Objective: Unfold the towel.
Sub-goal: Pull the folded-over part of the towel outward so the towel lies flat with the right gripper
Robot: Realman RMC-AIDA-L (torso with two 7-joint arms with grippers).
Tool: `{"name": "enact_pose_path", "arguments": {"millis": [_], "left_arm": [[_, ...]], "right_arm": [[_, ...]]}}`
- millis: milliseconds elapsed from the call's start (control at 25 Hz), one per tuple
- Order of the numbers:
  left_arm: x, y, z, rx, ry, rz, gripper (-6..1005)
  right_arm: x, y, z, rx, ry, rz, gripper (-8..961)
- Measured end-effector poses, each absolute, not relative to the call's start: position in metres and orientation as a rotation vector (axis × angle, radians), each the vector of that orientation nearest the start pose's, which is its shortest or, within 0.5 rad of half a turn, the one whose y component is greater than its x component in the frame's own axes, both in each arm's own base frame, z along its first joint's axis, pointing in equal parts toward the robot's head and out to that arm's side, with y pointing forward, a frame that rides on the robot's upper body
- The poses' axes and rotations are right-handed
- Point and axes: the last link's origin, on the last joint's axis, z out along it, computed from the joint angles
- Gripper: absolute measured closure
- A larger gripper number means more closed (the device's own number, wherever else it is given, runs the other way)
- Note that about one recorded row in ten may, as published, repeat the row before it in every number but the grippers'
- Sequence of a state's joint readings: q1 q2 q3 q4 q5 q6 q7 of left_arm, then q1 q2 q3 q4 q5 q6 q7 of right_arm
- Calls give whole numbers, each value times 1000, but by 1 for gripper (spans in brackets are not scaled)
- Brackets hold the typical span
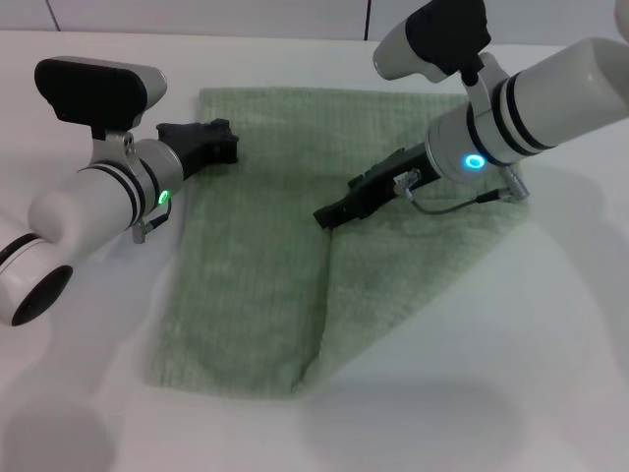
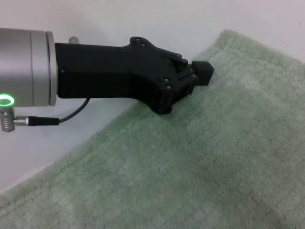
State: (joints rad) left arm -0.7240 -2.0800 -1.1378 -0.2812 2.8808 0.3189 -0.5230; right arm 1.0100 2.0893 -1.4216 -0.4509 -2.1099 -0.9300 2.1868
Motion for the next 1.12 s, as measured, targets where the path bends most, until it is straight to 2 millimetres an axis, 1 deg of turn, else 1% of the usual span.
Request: {"name": "enact_pose_path", "arguments": {"millis": [480, 880, 1000, 1120], "left_arm": [[-273, 416, -83, -1959, -923, -339, 1001], [-273, 416, -83, -1959, -924, -343, 1001], [-273, 416, -83, -1959, -924, -343, 1001], [-273, 416, -83, -1957, -925, -344, 1001]], "right_arm": [[154, 415, -107, -2735, 859, -113, 234], [154, 415, -108, -2737, 867, -125, 622], [155, 415, -109, -2736, 875, -133, 661], [154, 415, -108, -2735, 875, -133, 750]]}}
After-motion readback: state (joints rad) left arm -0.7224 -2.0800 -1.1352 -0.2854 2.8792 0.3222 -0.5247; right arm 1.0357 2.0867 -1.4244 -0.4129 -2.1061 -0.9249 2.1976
